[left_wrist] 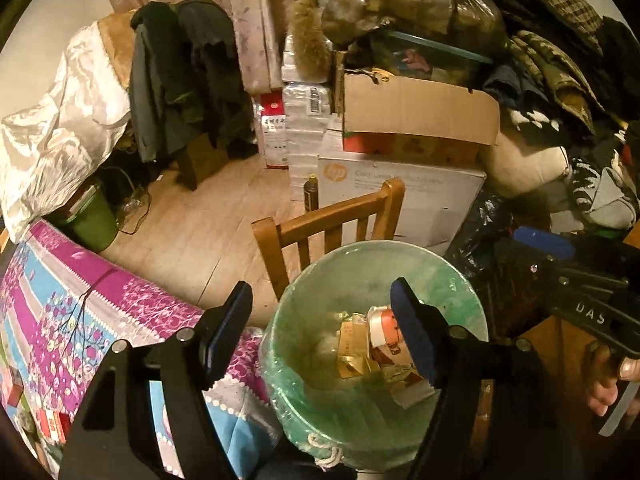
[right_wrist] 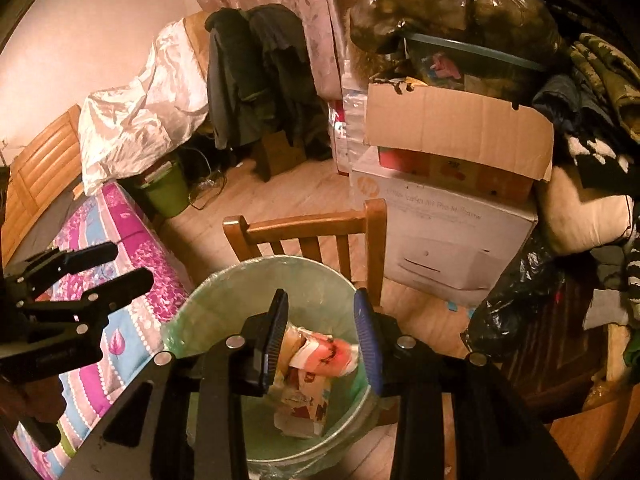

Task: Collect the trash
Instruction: 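Return both tools from the bin to the quilt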

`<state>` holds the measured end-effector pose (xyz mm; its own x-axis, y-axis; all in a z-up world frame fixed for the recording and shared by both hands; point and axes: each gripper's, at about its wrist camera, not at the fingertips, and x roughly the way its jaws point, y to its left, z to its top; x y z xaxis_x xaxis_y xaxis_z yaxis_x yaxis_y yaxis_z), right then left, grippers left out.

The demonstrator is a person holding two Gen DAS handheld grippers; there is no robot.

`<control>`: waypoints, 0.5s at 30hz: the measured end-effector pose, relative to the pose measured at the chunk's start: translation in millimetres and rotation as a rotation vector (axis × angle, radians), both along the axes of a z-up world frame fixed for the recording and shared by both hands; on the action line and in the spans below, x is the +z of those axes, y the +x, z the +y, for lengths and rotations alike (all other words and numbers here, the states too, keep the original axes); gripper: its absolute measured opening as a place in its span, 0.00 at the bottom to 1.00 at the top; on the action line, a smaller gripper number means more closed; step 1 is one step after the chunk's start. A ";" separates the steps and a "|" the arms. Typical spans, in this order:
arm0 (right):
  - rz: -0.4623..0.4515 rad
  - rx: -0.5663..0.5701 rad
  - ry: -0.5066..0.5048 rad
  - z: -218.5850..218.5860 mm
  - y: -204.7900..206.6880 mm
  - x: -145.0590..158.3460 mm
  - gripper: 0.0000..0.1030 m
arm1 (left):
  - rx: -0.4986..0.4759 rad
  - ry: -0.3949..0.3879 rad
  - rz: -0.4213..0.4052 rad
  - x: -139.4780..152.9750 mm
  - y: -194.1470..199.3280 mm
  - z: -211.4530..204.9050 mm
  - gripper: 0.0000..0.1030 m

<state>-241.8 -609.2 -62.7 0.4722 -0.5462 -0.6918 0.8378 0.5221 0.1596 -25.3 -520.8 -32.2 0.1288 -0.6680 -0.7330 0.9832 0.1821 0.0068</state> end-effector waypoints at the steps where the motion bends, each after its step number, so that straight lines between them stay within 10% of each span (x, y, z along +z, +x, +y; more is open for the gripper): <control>1: -0.001 -0.002 -0.012 2.3 1.2 1.4 0.36 | 0.015 -0.005 0.003 -0.3 2.4 3.9 0.66; 15: -0.106 0.016 -0.307 73.2 35.0 31.0 0.37 | 0.378 -0.058 -0.098 -13.1 72.8 112.6 0.68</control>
<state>-206.8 -536.0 -31.7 0.5429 -0.7136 -0.4428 0.8163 0.5722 0.0785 47.5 -408.2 -45.3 0.4407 -0.6001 -0.6676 0.8421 0.5339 0.0760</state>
